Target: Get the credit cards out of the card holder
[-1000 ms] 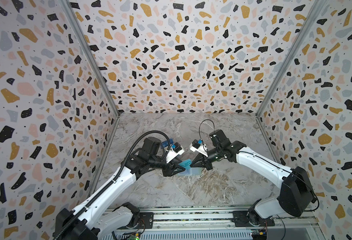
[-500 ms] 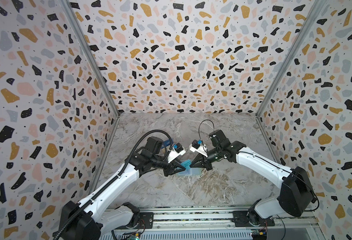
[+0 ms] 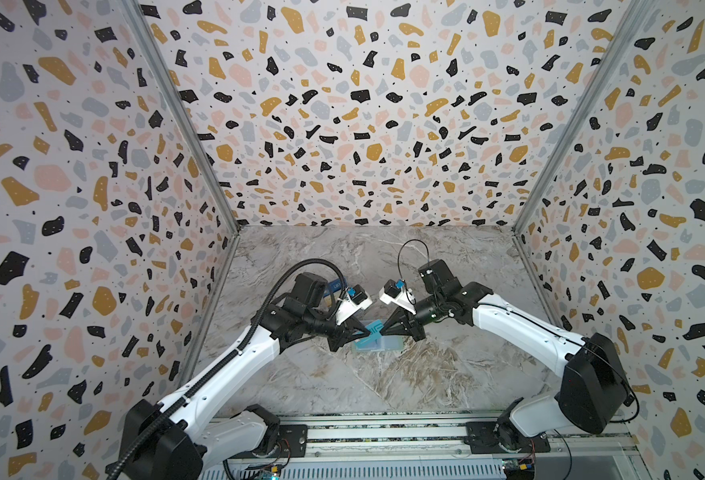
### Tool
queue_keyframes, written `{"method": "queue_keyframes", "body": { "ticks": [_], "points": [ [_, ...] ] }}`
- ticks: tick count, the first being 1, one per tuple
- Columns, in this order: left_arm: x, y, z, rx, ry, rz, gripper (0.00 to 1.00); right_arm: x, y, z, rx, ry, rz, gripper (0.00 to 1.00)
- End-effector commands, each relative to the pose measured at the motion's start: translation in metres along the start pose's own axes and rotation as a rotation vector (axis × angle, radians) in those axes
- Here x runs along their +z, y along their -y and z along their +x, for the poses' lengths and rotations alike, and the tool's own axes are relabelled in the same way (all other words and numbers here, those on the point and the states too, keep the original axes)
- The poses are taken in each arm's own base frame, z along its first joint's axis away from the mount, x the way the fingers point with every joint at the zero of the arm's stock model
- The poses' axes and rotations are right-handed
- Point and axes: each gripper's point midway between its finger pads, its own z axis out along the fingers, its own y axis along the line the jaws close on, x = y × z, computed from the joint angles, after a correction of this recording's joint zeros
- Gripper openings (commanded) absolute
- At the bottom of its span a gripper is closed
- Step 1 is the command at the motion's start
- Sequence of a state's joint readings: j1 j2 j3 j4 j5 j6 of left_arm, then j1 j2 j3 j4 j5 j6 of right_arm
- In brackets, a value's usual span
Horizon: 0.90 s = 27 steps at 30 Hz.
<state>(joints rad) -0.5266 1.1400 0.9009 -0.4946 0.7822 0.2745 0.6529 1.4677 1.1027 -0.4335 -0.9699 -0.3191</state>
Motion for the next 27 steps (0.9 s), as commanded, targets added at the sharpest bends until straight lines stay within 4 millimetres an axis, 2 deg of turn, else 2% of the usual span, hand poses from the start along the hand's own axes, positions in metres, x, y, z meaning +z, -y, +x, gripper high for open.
{"method": "queue_keyframes", "body": {
  "ticks": [1,3,6,8,13,17,21,27],
  "points": [
    [-0.002,0.003,-0.014,0.032,0.034,0.013,0.06,-0.005,0.008,-0.015,-0.022,0.023,0.047,0.02],
    [-0.002,0.002,-0.013,0.027,0.031,0.007,0.04,-0.007,0.010,-0.016,-0.017,0.026,0.055,0.07],
    [-0.001,-0.003,-0.012,0.024,0.023,-0.013,0.01,-0.010,0.015,-0.015,-0.001,0.030,0.078,0.29],
    [-0.001,-0.008,-0.011,0.020,0.019,-0.039,0.00,-0.014,0.023,-0.015,0.013,0.035,0.129,0.38],
    [-0.003,-0.027,-0.008,0.028,0.012,-0.131,0.00,-0.036,0.050,-0.019,0.056,0.089,0.302,0.49],
    [-0.008,-0.049,-0.004,0.032,-0.001,-0.249,0.00,-0.080,0.076,-0.025,0.111,0.229,0.501,0.59],
    [-0.013,-0.070,0.005,0.035,-0.036,-0.316,0.00,-0.114,0.080,-0.024,0.125,0.350,0.585,0.73],
    [-0.016,-0.107,0.013,0.053,-0.082,-0.393,0.00,-0.129,0.084,-0.009,0.135,0.387,0.676,0.76]
  ]
}}
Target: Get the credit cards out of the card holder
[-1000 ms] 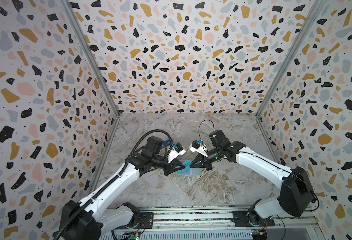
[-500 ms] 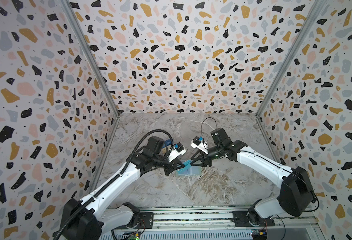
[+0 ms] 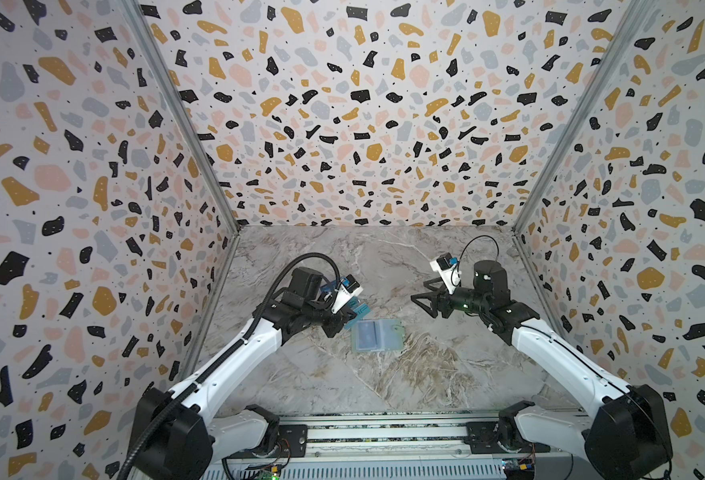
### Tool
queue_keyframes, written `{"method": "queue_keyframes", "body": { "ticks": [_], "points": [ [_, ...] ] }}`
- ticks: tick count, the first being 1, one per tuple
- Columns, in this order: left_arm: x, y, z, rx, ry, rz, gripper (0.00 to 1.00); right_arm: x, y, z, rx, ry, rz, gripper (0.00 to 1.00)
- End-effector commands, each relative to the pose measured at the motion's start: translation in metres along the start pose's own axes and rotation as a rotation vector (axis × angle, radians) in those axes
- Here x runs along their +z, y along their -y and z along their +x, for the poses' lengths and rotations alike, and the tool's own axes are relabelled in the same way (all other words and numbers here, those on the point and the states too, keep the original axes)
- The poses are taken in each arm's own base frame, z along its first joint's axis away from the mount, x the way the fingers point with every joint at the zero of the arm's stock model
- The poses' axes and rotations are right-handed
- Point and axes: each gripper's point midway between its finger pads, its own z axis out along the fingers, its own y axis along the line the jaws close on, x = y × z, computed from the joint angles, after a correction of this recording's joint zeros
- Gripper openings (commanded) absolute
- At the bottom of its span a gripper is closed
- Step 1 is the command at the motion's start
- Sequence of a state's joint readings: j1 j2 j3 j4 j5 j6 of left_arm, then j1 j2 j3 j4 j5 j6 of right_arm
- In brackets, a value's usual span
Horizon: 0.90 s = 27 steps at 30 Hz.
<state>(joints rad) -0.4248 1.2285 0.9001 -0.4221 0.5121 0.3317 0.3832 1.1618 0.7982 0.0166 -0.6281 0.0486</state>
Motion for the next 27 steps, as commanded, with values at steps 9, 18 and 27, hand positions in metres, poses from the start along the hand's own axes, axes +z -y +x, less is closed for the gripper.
{"method": "queue_keyframes", "body": {
  "ticks": [9,18,27],
  "points": [
    [0.013,-0.072,-0.002,0.147,-0.041,-0.173,0.00,-0.029,0.040,-0.006,-0.025,0.111,0.298,0.78],
    [0.033,-0.104,0.006,0.195,-0.065,-0.251,0.00,-0.036,0.052,-0.004,-0.022,0.123,0.377,0.78],
    [0.050,-0.103,0.014,0.210,-0.096,-0.177,0.00,-0.036,0.055,-0.001,-0.022,0.119,0.390,0.78]
  ]
}}
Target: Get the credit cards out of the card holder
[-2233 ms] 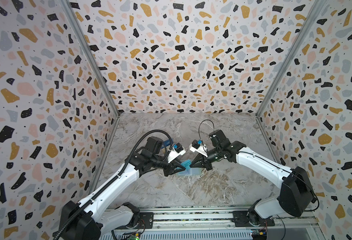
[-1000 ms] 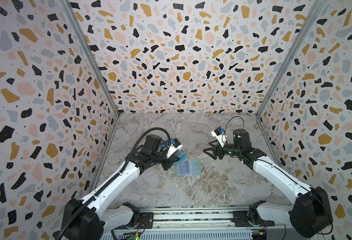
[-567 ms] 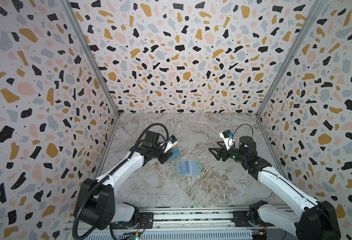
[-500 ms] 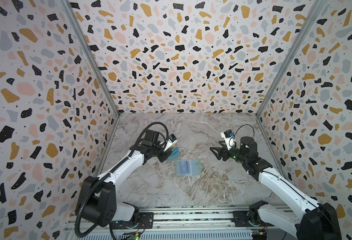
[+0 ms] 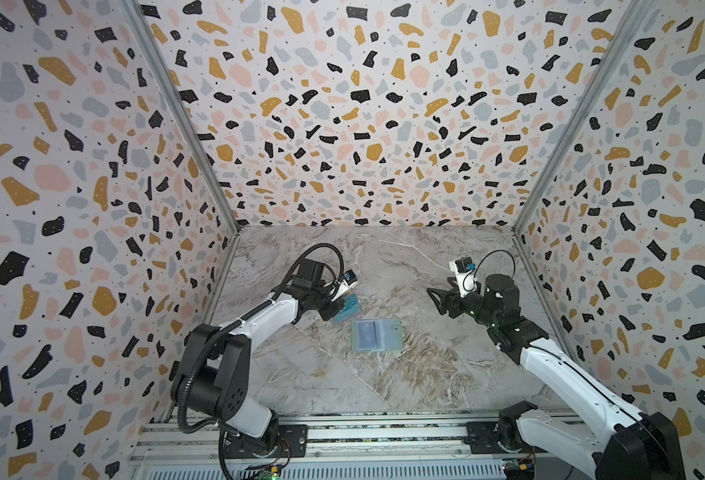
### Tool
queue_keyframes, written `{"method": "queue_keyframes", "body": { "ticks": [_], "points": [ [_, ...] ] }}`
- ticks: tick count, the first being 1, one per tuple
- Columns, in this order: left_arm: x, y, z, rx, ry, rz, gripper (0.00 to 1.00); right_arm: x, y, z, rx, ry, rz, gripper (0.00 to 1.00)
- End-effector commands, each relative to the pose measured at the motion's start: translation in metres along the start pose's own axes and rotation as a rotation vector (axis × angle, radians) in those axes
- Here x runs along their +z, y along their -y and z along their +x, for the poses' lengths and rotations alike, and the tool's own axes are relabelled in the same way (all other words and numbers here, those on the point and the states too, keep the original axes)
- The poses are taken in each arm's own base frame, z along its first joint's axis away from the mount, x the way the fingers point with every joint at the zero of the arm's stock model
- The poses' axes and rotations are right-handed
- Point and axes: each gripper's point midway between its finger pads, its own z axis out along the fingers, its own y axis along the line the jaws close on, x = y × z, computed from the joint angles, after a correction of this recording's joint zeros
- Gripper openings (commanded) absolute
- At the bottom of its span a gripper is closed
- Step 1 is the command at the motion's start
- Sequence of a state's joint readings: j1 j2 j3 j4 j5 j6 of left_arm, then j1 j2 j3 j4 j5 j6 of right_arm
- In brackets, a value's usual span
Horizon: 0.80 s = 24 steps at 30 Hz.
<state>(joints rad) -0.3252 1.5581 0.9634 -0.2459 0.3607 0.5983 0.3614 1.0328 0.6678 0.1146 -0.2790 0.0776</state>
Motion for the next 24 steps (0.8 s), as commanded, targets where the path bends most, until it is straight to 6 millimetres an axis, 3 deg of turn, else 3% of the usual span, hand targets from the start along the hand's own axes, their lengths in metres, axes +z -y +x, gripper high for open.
{"method": "queue_keyframes", "body": {
  "ticks": [1,24],
  "points": [
    [-0.003,-0.011,-0.018,0.051,0.044,-0.021,0.00,-0.003,0.004,-0.006,-0.011,0.029,0.023,0.78],
    [0.021,0.001,0.008,-0.004,-0.069,0.104,0.00,-0.004,0.009,-0.006,-0.005,0.035,0.039,0.78]
  ]
}}
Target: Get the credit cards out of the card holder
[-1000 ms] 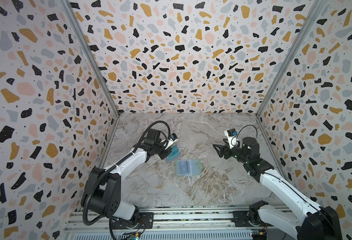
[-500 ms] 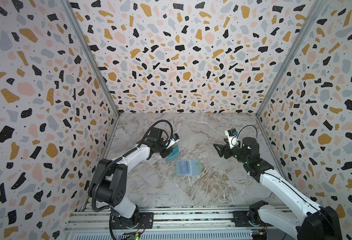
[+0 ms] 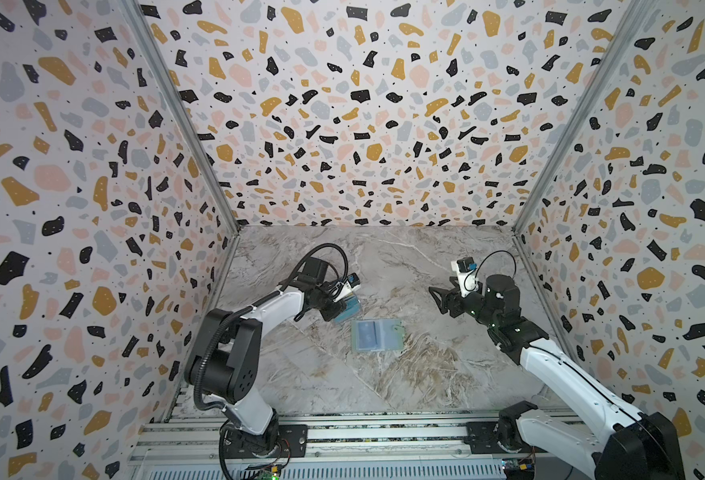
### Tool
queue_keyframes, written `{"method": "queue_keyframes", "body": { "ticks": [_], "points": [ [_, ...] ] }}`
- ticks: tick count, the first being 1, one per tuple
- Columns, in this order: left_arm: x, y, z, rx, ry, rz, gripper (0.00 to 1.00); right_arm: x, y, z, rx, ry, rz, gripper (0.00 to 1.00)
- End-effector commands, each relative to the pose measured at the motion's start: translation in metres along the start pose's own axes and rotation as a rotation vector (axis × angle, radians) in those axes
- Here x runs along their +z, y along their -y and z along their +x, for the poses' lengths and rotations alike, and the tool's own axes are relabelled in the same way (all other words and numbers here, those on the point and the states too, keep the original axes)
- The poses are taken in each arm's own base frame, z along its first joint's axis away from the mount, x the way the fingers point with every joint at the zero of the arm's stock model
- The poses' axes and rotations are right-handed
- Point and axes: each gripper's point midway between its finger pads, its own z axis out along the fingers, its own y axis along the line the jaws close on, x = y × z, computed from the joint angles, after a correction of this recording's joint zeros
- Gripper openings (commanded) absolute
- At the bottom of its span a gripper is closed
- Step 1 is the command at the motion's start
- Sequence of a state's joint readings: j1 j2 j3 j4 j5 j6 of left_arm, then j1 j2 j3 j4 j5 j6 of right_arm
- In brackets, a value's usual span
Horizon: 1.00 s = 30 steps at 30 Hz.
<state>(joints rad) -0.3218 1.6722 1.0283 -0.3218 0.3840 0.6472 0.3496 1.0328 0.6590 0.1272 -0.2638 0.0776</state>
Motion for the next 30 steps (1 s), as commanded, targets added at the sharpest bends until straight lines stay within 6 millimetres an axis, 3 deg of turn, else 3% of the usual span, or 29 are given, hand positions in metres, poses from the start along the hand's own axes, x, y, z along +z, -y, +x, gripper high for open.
{"method": "queue_keyframes", "body": {
  "ticks": [1,16,30],
  "points": [
    [-0.001,-0.004,-0.009,-0.008,0.009,0.021,0.00,-0.003,0.003,-0.007,-0.006,0.029,0.015,0.78],
    [0.010,-0.004,-0.003,-0.046,-0.008,0.040,0.00,-0.001,0.007,-0.005,0.002,0.024,0.024,0.78],
    [0.007,-0.003,-0.008,-0.065,0.001,0.053,0.13,0.001,0.009,-0.001,0.008,0.016,0.029,0.78]
  ]
}}
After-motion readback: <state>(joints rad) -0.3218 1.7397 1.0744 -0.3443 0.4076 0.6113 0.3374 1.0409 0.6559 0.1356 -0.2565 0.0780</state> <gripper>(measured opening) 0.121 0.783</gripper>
